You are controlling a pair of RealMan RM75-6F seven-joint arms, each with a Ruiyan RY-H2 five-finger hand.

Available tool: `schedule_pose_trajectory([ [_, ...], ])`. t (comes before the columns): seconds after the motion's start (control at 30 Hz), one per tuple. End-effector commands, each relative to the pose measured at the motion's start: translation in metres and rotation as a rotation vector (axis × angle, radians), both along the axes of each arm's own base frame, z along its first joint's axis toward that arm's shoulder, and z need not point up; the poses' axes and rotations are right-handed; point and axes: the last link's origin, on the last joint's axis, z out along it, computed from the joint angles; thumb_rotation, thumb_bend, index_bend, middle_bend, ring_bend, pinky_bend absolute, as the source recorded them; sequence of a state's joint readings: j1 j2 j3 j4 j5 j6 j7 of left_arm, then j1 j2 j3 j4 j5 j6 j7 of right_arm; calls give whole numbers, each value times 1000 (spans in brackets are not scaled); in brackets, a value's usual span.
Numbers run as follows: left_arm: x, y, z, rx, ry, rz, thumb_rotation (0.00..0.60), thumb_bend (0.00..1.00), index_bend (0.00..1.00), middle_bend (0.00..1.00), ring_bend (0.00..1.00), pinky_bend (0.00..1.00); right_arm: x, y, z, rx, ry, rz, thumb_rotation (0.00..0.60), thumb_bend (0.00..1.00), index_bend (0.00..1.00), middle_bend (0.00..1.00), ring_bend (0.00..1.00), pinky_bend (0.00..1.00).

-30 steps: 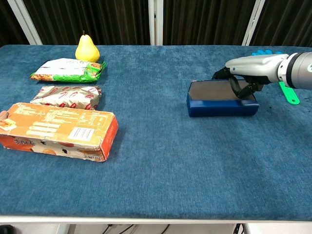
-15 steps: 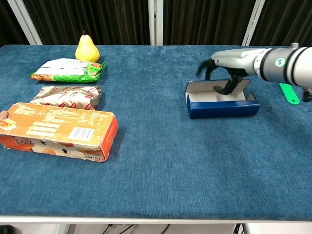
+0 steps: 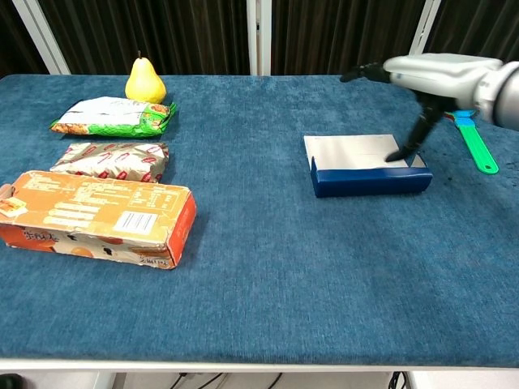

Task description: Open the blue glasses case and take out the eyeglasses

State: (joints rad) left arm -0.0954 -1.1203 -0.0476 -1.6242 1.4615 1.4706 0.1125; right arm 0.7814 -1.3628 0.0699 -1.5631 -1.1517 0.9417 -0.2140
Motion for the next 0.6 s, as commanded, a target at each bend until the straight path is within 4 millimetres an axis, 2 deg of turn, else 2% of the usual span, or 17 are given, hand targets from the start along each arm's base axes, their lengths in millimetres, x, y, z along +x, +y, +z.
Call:
schedule_pose_trajectory([
  [0.03, 0, 0, 0, 0, 0, -1, 600, 358, 707, 684, 522, 480, -9, 23, -2, 54, -8, 29, 600, 28, 0, 0, 0, 0],
  [0.17, 0, -1, 0, 2, -2, -2, 600, 359, 707, 684, 522, 480, 12, 14, -31, 85, 21, 82, 600, 29, 0, 0, 0, 0],
  [0.33, -1, -1, 1, 2, -7, 0, 600, 359, 707, 685, 522, 480, 47, -16, -68, 56, 64, 113, 600, 41, 0, 0, 0, 0],
  [0.6, -2, 0, 1, -2, -13, 3, 600, 359, 707, 685, 522, 480, 90, -76, -97, -41, 83, 25, 600, 51, 0, 0, 0, 0],
])
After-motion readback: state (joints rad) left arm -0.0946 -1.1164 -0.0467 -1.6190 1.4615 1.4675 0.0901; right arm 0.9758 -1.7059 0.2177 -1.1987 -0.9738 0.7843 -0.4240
